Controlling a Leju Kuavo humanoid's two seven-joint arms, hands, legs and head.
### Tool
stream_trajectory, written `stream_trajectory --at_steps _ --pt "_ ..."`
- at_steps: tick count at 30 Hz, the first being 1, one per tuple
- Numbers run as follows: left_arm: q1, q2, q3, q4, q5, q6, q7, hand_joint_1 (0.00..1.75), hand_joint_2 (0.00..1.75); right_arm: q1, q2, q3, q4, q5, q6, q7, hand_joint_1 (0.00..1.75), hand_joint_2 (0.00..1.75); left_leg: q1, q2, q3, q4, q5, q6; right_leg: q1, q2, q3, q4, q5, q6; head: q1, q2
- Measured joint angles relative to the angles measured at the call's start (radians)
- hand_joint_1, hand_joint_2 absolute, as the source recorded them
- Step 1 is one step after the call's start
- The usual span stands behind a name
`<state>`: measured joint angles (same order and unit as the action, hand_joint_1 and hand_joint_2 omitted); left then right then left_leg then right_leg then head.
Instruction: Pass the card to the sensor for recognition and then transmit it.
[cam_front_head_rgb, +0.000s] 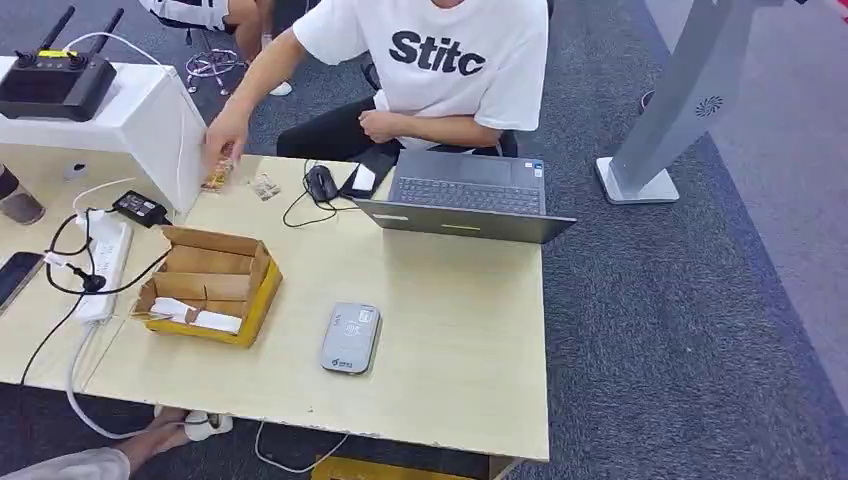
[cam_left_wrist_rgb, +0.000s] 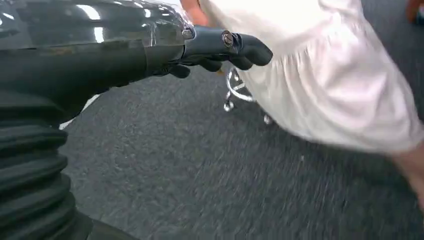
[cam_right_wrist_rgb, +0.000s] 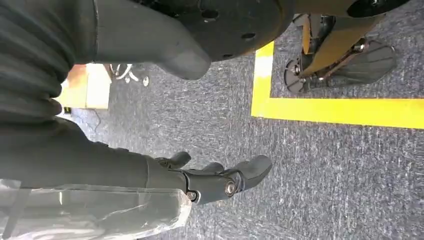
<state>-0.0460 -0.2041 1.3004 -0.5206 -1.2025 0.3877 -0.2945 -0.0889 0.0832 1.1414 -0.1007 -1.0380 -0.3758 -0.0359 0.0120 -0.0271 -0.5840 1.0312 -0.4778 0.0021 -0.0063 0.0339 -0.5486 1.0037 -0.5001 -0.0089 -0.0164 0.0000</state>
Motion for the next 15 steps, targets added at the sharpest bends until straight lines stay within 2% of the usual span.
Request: stream_trajectory --at_steps 4,9,11,12,15 --pt "-0.011 0.011 -0.038 0.111 -0.103 0.092 0.041 0.00 1.75 -0.004 0.000 0.014 -0.006 -0.010 -0.017 -0.019 0.00 1.75 0.000 0.000 0.000 0.000 0.000 0.000 0.000 0.000 0.000 0.000 0.000 0.000 0.000 0.000" --pt "-0.014 0.007 -0.110 0.194 -0.223 0.151 0.022 0.00 1.75 -0.016 0.003 0.021 -0.016 0.002 -0.040 -0.032 0.00 1.75 0.000 0.000 0.000 0.000 0.000 0.000 0.000 0.000 0.000 0.000 0.000 0.000 0.000 0.000" --pt "-0.013 0.006 -0.155 0.217 -0.275 0.153 0.032 0.00 1.75 -0.022 0.003 0.027 -0.020 0.010 -0.039 -0.026 0.00 1.75 0.000 0.000 0.000 0.000 0.000 0.000 0.000 0.000 0.000 0.000 0.000 0.000 0.000 0.000" --pt "-0.014 0.006 -0.172 0.228 -0.264 0.143 0.032 0.00 1.75 -0.026 0.003 0.035 -0.020 0.024 -0.041 -0.017 0.00 1.75 0.000 0.000 0.000 0.000 0.000 0.000 0.000 0.000 0.000 0.000 0.000 0.000 0.000 0.000" --pt "-0.016 0.006 -0.175 0.245 -0.200 0.058 0.021 0.00 1.75 -0.031 0.003 0.059 -0.023 0.045 -0.056 -0.001 0.00 1.75 0.000 0.000 0.000 0.000 0.000 0.000 0.000 0.000 0.000 0.000 0.000 0.000 0.000 0.000"
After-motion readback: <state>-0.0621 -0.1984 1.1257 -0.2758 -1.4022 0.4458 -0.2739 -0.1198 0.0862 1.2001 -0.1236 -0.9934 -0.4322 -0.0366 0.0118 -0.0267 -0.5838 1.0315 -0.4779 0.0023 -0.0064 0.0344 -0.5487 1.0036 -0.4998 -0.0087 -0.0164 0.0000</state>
